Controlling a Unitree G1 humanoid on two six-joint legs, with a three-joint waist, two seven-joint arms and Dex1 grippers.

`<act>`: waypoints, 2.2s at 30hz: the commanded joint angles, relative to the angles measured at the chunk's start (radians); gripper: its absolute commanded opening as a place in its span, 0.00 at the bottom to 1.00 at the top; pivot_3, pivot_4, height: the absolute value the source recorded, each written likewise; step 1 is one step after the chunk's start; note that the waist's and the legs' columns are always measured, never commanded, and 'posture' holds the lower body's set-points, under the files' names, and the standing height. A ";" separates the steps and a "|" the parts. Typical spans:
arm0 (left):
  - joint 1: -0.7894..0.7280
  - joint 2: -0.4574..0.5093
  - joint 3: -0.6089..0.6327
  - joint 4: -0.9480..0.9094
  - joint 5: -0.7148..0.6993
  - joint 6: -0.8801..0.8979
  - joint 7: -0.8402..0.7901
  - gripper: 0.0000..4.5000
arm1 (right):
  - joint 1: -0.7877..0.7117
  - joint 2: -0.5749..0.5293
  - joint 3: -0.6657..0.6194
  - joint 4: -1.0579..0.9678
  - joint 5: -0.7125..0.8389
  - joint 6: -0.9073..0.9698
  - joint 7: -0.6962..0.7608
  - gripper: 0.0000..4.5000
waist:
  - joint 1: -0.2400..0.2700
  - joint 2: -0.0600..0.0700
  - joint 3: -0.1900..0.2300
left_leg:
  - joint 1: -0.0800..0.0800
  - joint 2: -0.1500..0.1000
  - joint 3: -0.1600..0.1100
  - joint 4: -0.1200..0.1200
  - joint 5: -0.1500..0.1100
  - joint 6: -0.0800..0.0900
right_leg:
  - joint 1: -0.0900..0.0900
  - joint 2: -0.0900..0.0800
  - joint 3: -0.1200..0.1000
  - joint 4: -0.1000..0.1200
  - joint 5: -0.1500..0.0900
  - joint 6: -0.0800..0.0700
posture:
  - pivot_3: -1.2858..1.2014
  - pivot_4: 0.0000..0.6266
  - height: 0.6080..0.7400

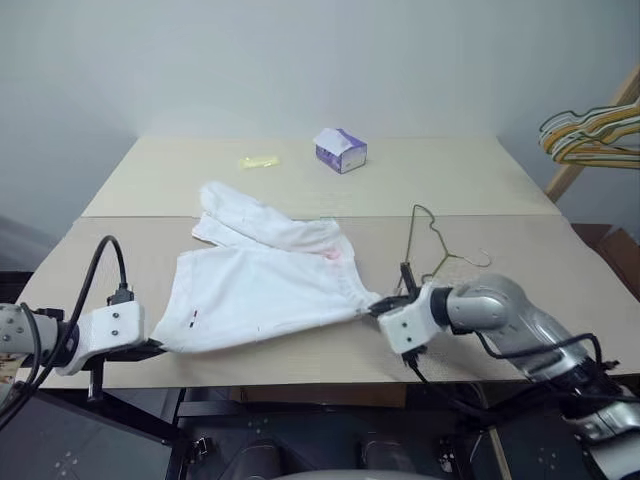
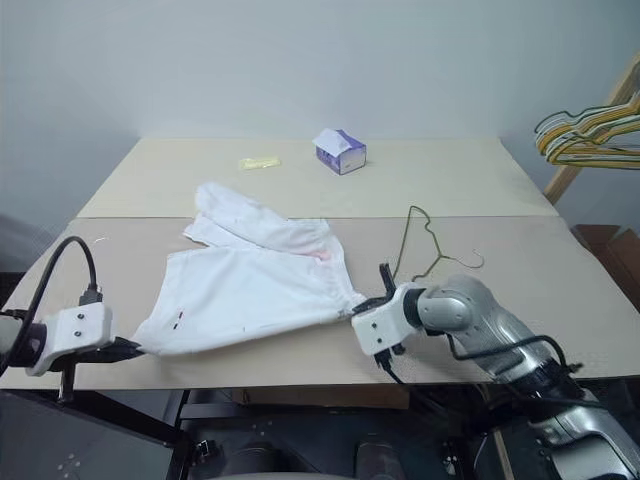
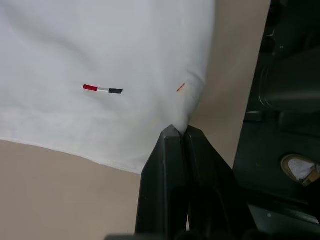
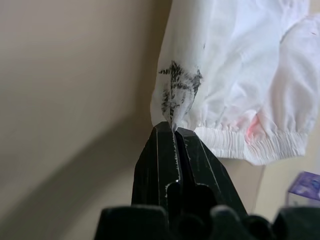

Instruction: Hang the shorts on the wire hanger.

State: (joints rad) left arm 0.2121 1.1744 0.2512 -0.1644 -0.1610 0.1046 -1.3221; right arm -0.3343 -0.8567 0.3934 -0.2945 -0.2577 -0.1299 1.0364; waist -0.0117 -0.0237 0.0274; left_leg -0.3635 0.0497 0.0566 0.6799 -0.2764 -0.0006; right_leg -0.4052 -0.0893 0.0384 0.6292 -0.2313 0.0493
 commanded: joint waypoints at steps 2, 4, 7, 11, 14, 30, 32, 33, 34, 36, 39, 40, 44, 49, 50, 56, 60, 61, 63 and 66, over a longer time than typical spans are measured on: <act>-0.084 -0.003 -0.018 -0.026 -0.026 -0.021 -0.001 0.00 | -0.037 0.036 -0.087 -0.105 0.195 0.275 0.078 0.01 | -0.002 -0.001 0.000 | 0.000 0.000 0.000 0.000 0.000 0.000 | 0.000 0.000 0.000 0.000 0.000 0.000 | 0.54 0.00 1.00; -0.227 -0.045 -0.091 0.033 0.010 -0.022 0.039 0.00 | -0.130 0.097 -0.091 -0.026 0.226 0.430 0.076 0.01 | 0.000 -0.001 0.000 | 0.002 0.000 0.000 0.000 0.000 0.000 | 0.002 0.000 0.000 0.000 0.000 0.000 | 0.54 0.00 1.00; -0.613 -0.199 -0.238 0.276 0.169 -0.055 0.217 0.00 | -0.366 0.227 -0.094 0.263 0.195 0.571 -0.007 0.01 | 0.010 -0.001 0.001 | 0.008 0.000 0.000 0.001 0.001 -0.001 | 0.008 0.001 0.000 0.001 0.000 0.000 | 0.54 0.00 1.00; -1.152 -0.419 -0.280 0.749 0.408 -0.196 0.833 0.00 | -0.713 0.335 -0.147 0.709 0.067 0.507 -0.366 0.01 | 0.026 -0.004 0.002 | 0.010 -0.001 -0.006 0.000 0.003 -0.004 | 0.014 0.003 -0.004 -0.002 0.003 -0.002 | 0.54 0.00 1.00; -1.390 -0.469 -0.186 0.914 0.376 -0.309 1.113 0.00 | -0.896 0.351 -0.216 0.944 -0.005 0.295 -0.772 0.01 | 0.022 -0.007 -0.001 | -0.008 -0.001 -0.007 -0.001 0.009 -0.013 | -0.004 0.002 -0.004 0.000 0.008 0.000 | 0.54 0.00 1.00; -0.631 -0.188 -0.008 0.240 -0.167 -0.238 0.350 0.00 | -0.460 0.234 -0.044 0.611 -0.169 -0.102 -0.673 0.01 | -0.094 -0.005 -0.003 | -0.027 -0.006 -0.001 0.000 0.007 -0.015 | -0.030 -0.006 -0.005 0.002 0.007 0.004 | 0.54 0.00 1.00; -0.387 -0.099 0.027 0.133 -0.191 -0.190 0.204 0.00 | -0.393 0.199 -0.013 0.560 -0.173 -0.143 -0.597 0.01 | -0.106 -0.005 -0.002 | -0.021 -0.003 0.001 -0.001 0.004 -0.009 | -0.027 -0.003 -0.002 0.001 0.007 0.002 | 0.54 0.00 1.00; -0.277 -0.064 0.046 0.099 -0.176 -0.189 0.158 0.00 | -0.364 0.182 -0.002 0.535 -0.173 -0.156 -0.559 0.01 | -0.103 -0.004 -0.001 | -0.015 -0.002 0.001 -0.002 0.003 -0.009 | -0.021 -0.002 -0.002 0.001 0.007 0.001 | 0.54 0.00 1.00; -0.187 -0.039 0.064 0.076 -0.162 -0.181 0.125 0.00 | -0.337 0.165 0.008 0.508 -0.167 -0.166 -0.516 0.01 | -0.102 -0.004 -0.001 | -0.008 -0.002 0.001 -0.003 0.002 -0.007 | -0.016 -0.002 -0.002 0.001 0.006 0.000 | 0.54 0.00 1.00; -0.051 -0.010 0.101 0.045 -0.125 -0.172 0.091 0.00 | -0.281 0.124 0.021 0.441 -0.134 -0.188 -0.409 0.01 | -0.087 -0.004 -0.001 | -0.005 0.000 0.003 -0.002 0.002 -0.007 | -0.014 -0.001 -0.002 0.002 0.007 -0.001 | 0.54 0.00 1.00; 0.073 0.009 0.137 0.008 -0.061 -0.157 0.082 0.00 | -0.198 0.047 0.038 0.333 -0.081 -0.206 -0.245 0.01 | -0.053 -0.005 -0.001 | 0.001 0.001 0.002 -0.002 0.003 -0.006 | -0.008 0.001 -0.002 0.002 0.006 -0.002 | 0.54 0.00 1.00; 0.104 0.014 0.143 -0.005 -0.044 -0.151 0.074 0.00 | -0.175 0.027 0.042 0.302 -0.072 -0.212 -0.208 0.01 | -0.044 -0.005 -0.001 | 0.005 0.001 0.002 -0.002 0.003 -0.006 | -0.004 0.000 -0.003 0.001 0.004 -0.002 | 0.54 0.00 1.00; 0.192 0.028 0.164 -0.062 -0.002 -0.122 0.042 0.00 | -0.126 0.018 0.033 0.237 -0.078 -0.199 -0.163 0.01 | -0.020 -0.006 -0.001 | 0.010 0.001 0.003 -0.003 0.002 -0.005 | 0.001 0.000 -0.003 0.001 0.001 -0.002 | 0.54 0.00 1.00; 0.262 0.028 0.173 -0.147 0.029 -0.078 0.009 0.00 | -0.092 -0.006 0.026 0.179 -0.070 -0.184 -0.090 0.01 | -0.006 -0.006 -0.001 | 0.009 0.001 0.004 -0.003 0.000 -0.004 | 0.000 0.000 -0.004 0.001 0.001 -0.005 | 0.54 0.00 1.00; 0.266 0.025 0.175 -0.163 0.022 -0.062 0.005 0.00 | -0.084 -0.014 0.024 0.165 -0.059 -0.179 -0.069 0.01 | -0.005 -0.006 -0.001 | 0.009 0.001 0.004 -0.003 0.000 -0.004 | 0.000 0.000 -0.003 0.001 0.000 -0.006 | 0.54 0.00 1.00; 0.177 0.032 0.096 -0.141 0.027 -0.049 0.005 0.05 | -0.072 -0.022 0.041 0.151 -0.055 -0.209 -0.015 0.24 | -0.001 -0.006 -0.001 | 0.011 0.001 0.003 -0.003 0.000 -0.004 | 0.002 0.000 -0.004 0.002 -0.004 -0.009 | 0.54 0.00 1.00; 0.141 0.039 0.086 -0.142 0.022 -0.045 -0.013 0.29 | -0.067 -0.038 0.026 0.138 -0.023 -0.197 0.029 0.56 | -0.001 -0.006 -0.001 | 0.010 0.001 0.003 -0.003 0.000 -0.004 | 0.001 0.000 -0.004 0.002 -0.004 -0.008 | 0.54 0.00 1.00; 0.140 0.042 0.101 -0.149 0.010 -0.037 -0.028 0.36 | -0.058 -0.056 0.009 0.122 0.013 -0.184 0.054 0.63 | -0.001 -0.006 -0.001 | 0.010 0.001 0.003 -0.003 -0.001 -0.004 | 0.001 0.000 -0.004 0.002 -0.003 -0.009 | 0.54 0.00 1.00; 0.138 0.049 0.135 -0.162 -0.023 -0.018 -0.062 0.51 | -0.044 -0.093 -0.035 0.090 0.099 -0.142 0.105 0.78 | -0.001 -0.006 -0.001 | 0.009 0.001 0.004 -0.003 -0.001 -0.003 | 0.001 0.000 -0.004 0.001 -0.002 -0.008 | 0.54 0.00 1.00; 0.108 0.047 0.182 -0.167 -0.085 0.002 -0.099 0.73 | -0.048 -0.098 -0.126 0.047 0.262 0.069 0.139 1.00 | -0.001 -0.007 0.000 | 0.009 0.001 0.004 -0.003 -0.001 -0.002 | 0.001 0.000 -0.004 0.001 -0.002 -0.008 | 0.54 0.00 1.00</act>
State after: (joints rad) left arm 0.3485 1.2048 0.3805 -0.3091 -0.1999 0.0969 -1.4042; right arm -0.3583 -0.9564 0.3407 -0.2013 -0.0851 -0.1652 1.1651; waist -0.0122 -0.0305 0.0273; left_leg -0.3535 0.0508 0.0600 0.6772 -0.2776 -0.0031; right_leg -0.4038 -0.0890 0.0344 0.6306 -0.2335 0.0413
